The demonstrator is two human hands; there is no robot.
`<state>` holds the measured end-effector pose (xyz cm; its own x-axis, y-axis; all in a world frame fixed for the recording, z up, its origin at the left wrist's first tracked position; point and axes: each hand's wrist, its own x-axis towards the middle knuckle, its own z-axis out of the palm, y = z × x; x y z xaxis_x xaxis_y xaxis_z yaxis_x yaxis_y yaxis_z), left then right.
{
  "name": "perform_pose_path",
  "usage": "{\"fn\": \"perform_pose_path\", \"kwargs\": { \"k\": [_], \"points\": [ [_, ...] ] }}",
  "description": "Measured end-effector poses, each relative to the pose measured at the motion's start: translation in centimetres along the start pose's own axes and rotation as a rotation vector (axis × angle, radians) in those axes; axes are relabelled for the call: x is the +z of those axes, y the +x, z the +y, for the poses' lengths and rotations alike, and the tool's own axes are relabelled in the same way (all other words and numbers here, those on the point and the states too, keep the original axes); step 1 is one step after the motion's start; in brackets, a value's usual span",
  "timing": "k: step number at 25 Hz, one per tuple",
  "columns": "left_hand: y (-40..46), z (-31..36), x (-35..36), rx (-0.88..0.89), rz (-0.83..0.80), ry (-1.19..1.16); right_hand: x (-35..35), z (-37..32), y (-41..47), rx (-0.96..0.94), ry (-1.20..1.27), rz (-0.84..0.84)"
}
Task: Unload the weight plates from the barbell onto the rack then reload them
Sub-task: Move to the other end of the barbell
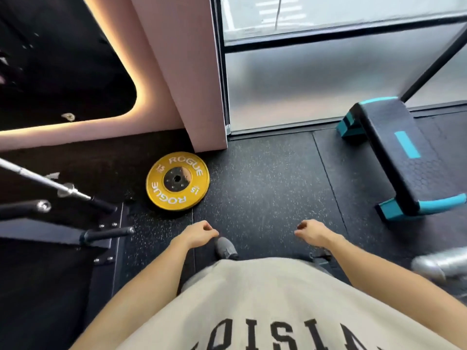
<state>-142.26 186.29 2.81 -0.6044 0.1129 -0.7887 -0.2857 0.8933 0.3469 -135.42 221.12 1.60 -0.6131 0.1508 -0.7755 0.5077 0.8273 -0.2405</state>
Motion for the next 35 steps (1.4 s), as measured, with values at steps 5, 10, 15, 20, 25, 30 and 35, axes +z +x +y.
{"fn": "perform_pose_path", "kwargs": {
  "k": [5, 10, 15, 20, 25, 30, 35],
  "points": [
    [5.1, 1.5, -9.0, -0.001, 0.079, -0.183, -7.4, -9.4, 5.8, -0.046, -0.069, 0.015],
    [6.5, -1.2, -12.0, -0.151, 0.253, -0.430, -13.3, -19.4, 12.9, -0.195, -0.317, -0.072],
    [6.4, -3.2, -14.7, -0.435, 0.424, -0.735, -16.8, -31.6, 19.9, -0.458, -0.636, -0.151],
    [5.2, -0.3, -13.6, -0.645, 0.592, -1.000, -17.3, -40.6, 22.7, -0.721, -0.885, -0.293],
    [2.9, 2.2, -9.3, -0.812, 0.681, -1.167, -15.9, -44.8, 22.8, -0.872, -1.043, -0.392],
    [-0.9, 1.4, -8.3, -0.914, 0.852, -1.230, -14.0, -48.8, 20.2, -1.041, -1.124, -0.382],
    [-7.2, -3.1, -13.3, -0.930, 1.047, -1.200, -12.2, -57.3, 13.3, -1.188, -0.956, -0.353]
  ]
}}
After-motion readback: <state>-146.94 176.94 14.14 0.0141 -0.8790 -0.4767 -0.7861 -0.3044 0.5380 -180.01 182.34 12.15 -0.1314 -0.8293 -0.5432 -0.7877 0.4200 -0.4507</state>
